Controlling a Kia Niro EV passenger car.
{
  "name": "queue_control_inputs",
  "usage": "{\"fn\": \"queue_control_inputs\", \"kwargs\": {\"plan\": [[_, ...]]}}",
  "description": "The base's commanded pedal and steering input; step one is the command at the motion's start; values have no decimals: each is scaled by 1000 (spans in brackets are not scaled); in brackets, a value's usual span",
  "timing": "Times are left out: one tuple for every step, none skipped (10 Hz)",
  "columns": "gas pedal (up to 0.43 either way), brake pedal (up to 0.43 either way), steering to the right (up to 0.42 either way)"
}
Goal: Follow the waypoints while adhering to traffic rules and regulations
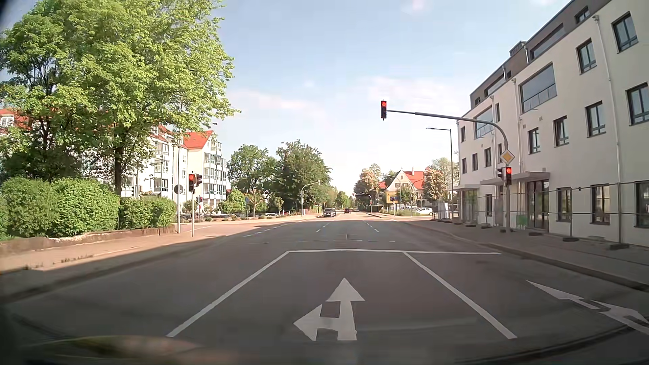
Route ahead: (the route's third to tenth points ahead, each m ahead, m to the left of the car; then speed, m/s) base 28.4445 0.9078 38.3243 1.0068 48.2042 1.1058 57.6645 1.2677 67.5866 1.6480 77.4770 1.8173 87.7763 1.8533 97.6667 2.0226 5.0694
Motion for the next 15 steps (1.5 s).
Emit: {"fn": "queue_control_inputs", "kwargs": {"plan": [[0,250,8],[0,250,8],[0,250,8],[0,232,7],[0,232,7],[0,232,6],[0,232,5],[0,232,4],[0,232,3],[0,232,0],[0,232,-3],[0,226,-5],[0,226,-5],[0,226,-7],[0,220,-10]]}}
